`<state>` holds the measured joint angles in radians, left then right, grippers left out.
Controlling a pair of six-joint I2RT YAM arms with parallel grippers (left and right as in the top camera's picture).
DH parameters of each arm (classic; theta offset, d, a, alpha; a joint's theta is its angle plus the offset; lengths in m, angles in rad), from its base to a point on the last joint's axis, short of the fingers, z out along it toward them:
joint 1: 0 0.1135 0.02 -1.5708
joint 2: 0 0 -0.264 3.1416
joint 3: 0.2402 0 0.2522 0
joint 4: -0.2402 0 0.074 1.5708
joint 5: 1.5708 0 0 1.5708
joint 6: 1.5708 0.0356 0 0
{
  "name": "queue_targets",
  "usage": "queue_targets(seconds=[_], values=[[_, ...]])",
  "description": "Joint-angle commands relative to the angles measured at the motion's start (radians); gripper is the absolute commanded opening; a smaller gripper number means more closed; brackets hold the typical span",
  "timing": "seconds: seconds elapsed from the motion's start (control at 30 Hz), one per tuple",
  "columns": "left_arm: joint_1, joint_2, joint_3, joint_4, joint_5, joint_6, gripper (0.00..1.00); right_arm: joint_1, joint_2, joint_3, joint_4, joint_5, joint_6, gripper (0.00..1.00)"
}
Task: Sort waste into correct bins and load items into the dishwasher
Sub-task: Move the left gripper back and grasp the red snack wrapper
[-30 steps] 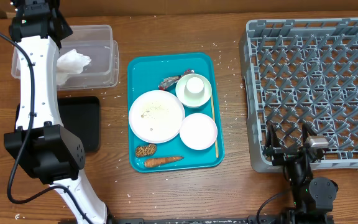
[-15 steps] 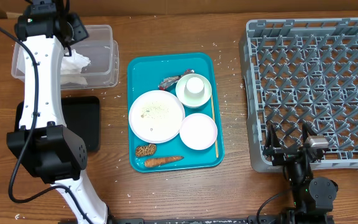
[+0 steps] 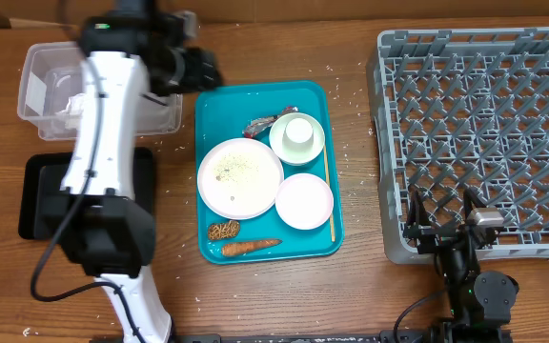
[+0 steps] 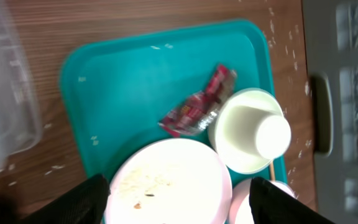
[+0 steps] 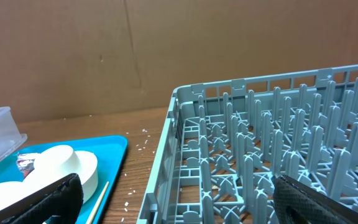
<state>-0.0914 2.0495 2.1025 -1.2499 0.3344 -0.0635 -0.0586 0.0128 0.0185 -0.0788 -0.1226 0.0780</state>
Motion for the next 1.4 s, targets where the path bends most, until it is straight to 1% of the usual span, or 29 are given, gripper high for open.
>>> queue_targets(seconds=[0.0, 0.07, 0.17, 0.27, 0.4, 0.53, 0.6, 0.77, 0.83, 0.97, 1.17, 1.37], values=[[-0.093, 0.011, 0.006, -0.007, -0.153, 0.091, 0.76, -0.005, -0.01, -0.01, 0.005, 0.01, -0.003, 1.0], [-0.126, 0.028, 0.006, -0.008, -0.158, 0.124, 0.77, -0.005, -0.01, -0.01, 0.005, 0.01, -0.003, 1.0], [-0.168, 0.089, 0.006, -0.014, -0.184, 0.181, 0.81, -0.005, -0.01, -0.01, 0.005, 0.01, -0.003, 1.0], [-0.177, 0.14, 0.006, -0.021, -0.216, 0.198, 0.81, -0.005, -0.01, -0.01, 0.005, 0.01, -0.003, 1.0], [-0.175, 0.199, 0.006, -0.009, -0.218, 0.23, 0.79, -0.005, -0.01, -0.01, 0.005, 0.01, -0.003, 1.0], [-0.177, 0.246, 0.006, 0.022, -0.215, 0.308, 0.79, -0.005, -0.01, -0.01, 0.005, 0.01, -0.003, 1.0], [-0.178, 0.27, 0.006, 0.045, -0.214, 0.328, 0.79, -0.005, -0.01, -0.01, 0.005, 0.01, -0.003, 1.0], [-0.177, 0.294, 0.006, 0.097, -0.211, 0.33, 0.77, -0.005, -0.01, -0.01, 0.005, 0.01, -0.004, 1.0], [-0.177, 0.298, 0.006, 0.108, -0.211, 0.332, 0.73, -0.005, -0.01, -0.01, 0.005, 0.01, -0.003, 1.0], [-0.178, 0.302, 0.006, 0.105, -0.21, 0.346, 0.71, -0.005, -0.01, -0.01, 0.005, 0.01, -0.003, 1.0], [-0.179, 0.302, 0.002, 0.099, -0.14, 0.356, 0.7, -0.005, -0.01, -0.01, 0.005, 0.01, -0.004, 1.0], [-0.178, 0.302, -0.023, 0.103, -0.138, 0.357, 0.68, -0.005, -0.01, -0.01, 0.005, 0.01, -0.003, 1.0]])
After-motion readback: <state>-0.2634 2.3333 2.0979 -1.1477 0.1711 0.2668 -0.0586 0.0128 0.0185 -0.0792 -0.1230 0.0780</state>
